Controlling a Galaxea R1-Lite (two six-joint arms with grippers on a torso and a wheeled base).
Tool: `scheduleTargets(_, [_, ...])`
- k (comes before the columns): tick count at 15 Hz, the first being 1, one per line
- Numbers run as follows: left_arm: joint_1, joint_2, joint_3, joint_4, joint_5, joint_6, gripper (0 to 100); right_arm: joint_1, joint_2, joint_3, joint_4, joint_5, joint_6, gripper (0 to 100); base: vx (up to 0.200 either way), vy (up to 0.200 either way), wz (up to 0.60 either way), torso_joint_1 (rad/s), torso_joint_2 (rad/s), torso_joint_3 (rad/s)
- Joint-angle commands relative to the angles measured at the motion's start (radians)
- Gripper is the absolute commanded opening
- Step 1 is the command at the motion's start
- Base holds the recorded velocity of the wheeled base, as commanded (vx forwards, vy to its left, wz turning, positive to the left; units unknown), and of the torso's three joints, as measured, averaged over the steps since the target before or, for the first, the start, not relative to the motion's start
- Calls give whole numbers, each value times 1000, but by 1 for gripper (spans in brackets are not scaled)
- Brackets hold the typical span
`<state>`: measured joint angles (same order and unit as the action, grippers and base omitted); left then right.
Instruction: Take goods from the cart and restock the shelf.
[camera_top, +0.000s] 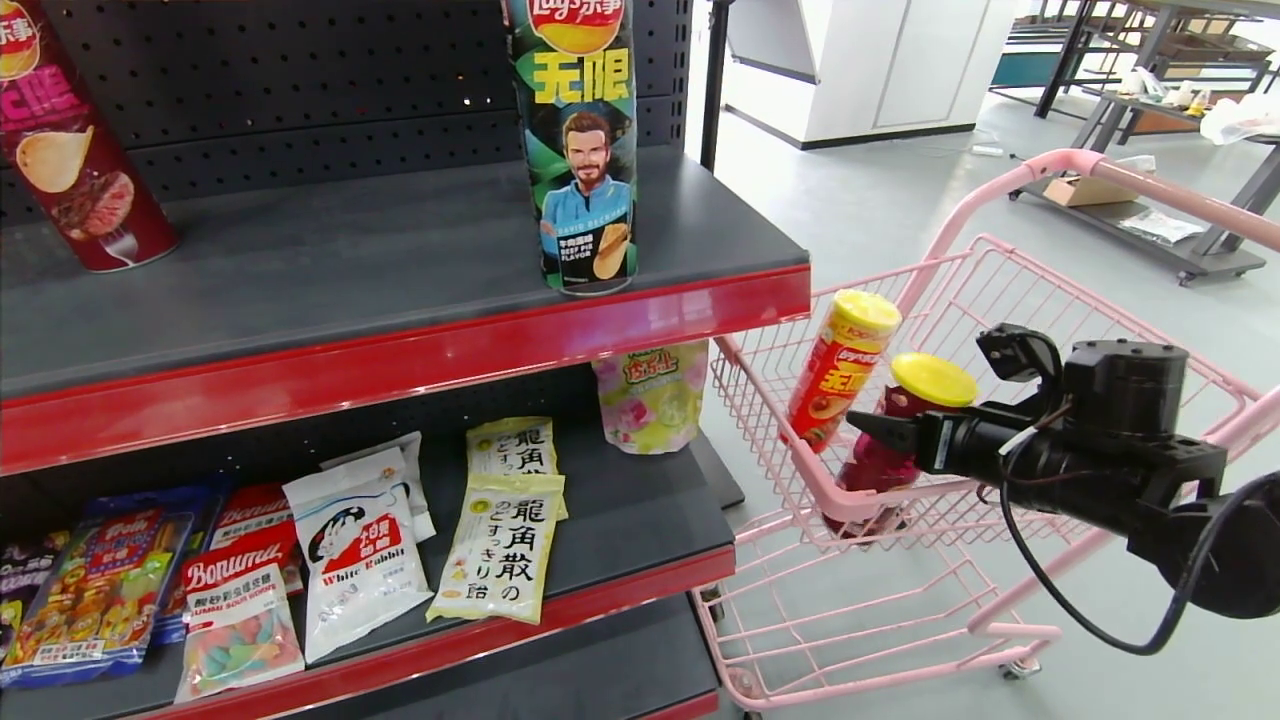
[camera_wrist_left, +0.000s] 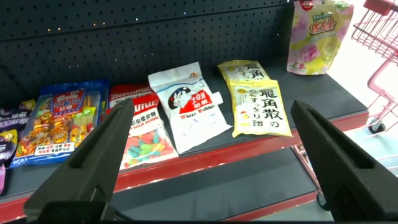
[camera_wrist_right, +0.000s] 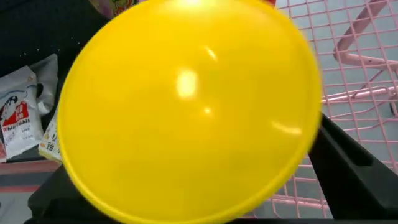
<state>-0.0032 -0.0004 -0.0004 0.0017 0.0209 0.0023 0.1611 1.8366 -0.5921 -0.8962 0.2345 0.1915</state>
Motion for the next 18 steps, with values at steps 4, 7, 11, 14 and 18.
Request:
scheduleTargets(4, [0,0,-1,0,1,1,100,14,50,-28,-1,0,3,0,0,0,0,0,0,0])
scheduleTargets(7, [0,0,0,0,1,-1,100,14,50,-20,-1,0,3,0,0,0,0,0,0,0])
scheduleTargets(11, [0,0,0,0,1,-1,100,37,-100,3,0,-4,-6,0,0,0,0,0,0,0])
scheduleTargets(14, [0,0,0,0,1,1,100,52,-277,-20,56,-6,-30,0,0,0,0,0,0,0])
scheduleTargets(18, [0,0,-1,0,-1,1,100,54,-490,-206,353,-6,-49,0,0,0,0,0,0,0])
